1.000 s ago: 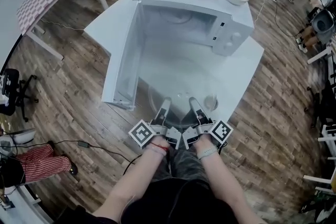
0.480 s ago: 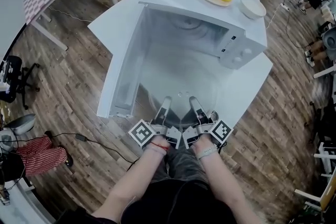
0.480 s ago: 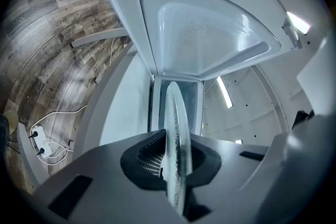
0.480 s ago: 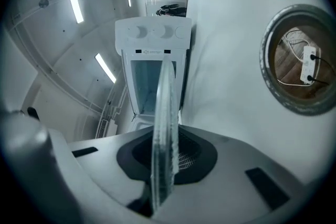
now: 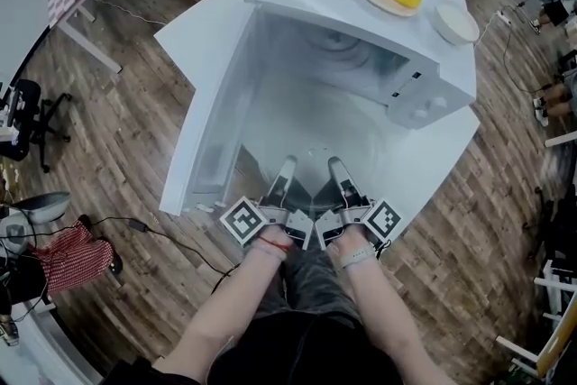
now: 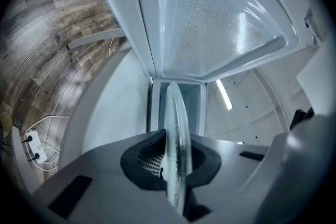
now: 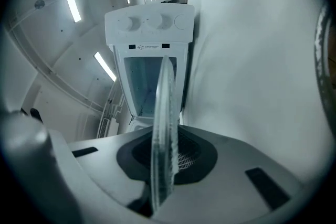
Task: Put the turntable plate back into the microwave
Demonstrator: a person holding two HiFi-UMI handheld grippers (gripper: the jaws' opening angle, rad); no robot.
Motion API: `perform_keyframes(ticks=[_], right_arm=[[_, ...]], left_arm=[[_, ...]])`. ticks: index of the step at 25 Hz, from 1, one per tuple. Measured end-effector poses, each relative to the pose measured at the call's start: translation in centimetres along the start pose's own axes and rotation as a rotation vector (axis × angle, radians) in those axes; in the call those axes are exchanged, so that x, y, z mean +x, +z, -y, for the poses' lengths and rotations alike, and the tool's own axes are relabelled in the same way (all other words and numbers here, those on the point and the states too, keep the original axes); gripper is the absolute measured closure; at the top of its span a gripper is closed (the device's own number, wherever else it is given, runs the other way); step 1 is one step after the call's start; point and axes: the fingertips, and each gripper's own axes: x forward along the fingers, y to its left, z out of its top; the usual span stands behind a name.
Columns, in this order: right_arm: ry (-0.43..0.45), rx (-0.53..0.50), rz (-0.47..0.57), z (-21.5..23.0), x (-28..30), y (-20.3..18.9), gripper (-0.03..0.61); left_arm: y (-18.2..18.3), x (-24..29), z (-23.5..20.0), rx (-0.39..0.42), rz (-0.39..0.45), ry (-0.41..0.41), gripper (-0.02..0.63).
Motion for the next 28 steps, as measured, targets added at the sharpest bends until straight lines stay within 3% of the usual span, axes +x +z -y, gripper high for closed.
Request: perform_keyframes(ticks=[28], right_arm=[[0.012, 0.020, -0.008, 1.4, 5.1, 2.4, 0.537]], left_arm=[[2.5, 4.9, -1.3, 0.008, 0.010, -0.002, 0.584]])
